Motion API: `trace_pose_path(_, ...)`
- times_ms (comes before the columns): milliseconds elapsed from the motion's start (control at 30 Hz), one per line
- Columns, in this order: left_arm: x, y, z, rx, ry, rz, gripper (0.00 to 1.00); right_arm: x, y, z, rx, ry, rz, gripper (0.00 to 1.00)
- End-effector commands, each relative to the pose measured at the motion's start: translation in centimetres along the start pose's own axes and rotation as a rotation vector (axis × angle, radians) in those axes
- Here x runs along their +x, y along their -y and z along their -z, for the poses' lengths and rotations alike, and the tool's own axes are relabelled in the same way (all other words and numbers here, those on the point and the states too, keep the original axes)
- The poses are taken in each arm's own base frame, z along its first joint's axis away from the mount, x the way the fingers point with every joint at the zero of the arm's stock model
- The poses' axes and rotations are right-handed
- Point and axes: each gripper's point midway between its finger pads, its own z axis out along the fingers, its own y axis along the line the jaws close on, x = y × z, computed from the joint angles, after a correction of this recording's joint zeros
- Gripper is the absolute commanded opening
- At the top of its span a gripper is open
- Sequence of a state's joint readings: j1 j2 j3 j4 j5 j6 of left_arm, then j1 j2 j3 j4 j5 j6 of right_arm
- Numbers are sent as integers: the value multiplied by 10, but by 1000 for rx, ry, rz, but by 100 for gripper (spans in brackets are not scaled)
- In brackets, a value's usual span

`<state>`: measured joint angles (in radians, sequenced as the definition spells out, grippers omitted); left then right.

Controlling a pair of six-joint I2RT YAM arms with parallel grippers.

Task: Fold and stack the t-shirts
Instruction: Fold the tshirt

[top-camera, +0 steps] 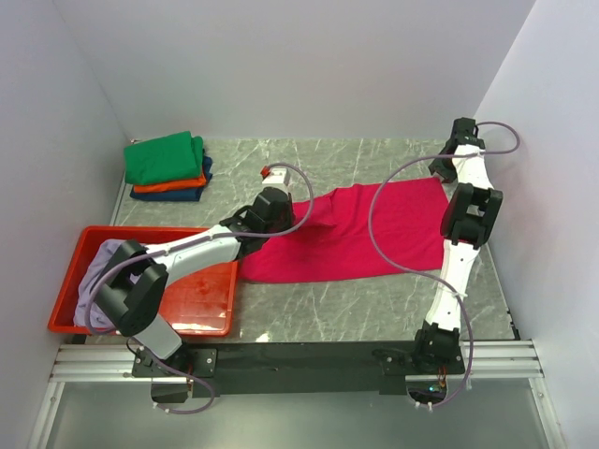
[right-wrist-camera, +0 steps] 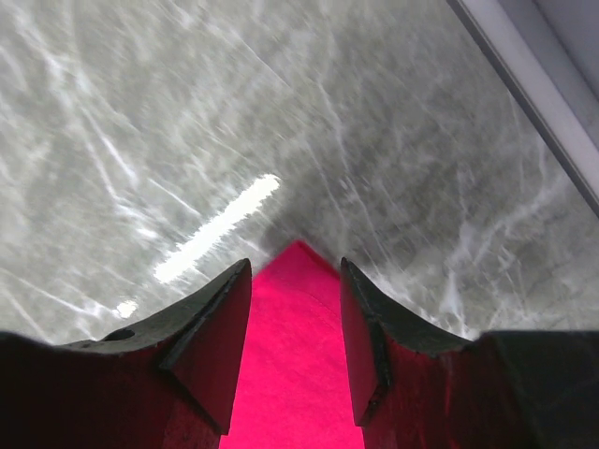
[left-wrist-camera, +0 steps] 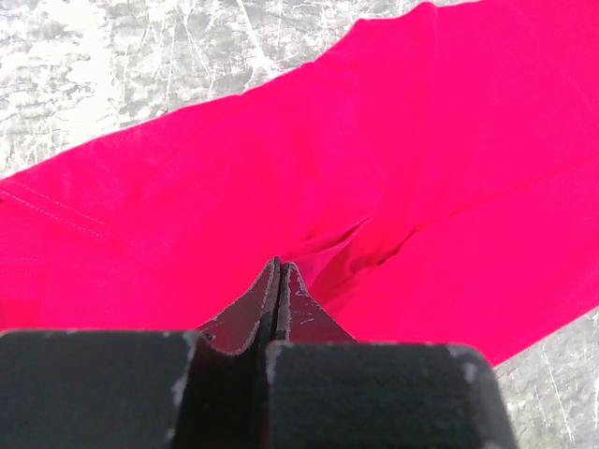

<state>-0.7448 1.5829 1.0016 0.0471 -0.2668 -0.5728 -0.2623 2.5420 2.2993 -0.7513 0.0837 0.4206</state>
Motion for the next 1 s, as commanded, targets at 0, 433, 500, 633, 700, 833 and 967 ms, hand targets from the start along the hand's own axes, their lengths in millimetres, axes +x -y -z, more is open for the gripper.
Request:
trace_pose_path(0, -15, -1, 9, -7, 46, 19, 0, -2, -10, 1, -26, -10, 32, 50)
trace_pose_path(433, -20, -8, 17, -12, 63, 30, 0, 11, -8, 1, -13, -53, 76, 38)
trace_pose_path(500, -21, -8, 18, -13, 67, 30, 0, 13, -9, 0, -5, -57, 93, 37)
trace_pose_path(633, -22, -10, 21, -16, 68, 30, 0, 20, -7, -1, 4, -89, 117, 30)
trace_pose_path(700, -25, -10, 23, -15, 76, 33, 0, 23, -8, -2, -3, -99, 129, 26)
trace_pose_path(833, -26, -14, 24, -26, 83, 35, 0, 26, -8, -2, -10, -102, 138, 0)
trace_pose_path(967, -29, -23, 22, -52, 91, 41, 0, 17, -10, 9, -24, -51, 133, 0)
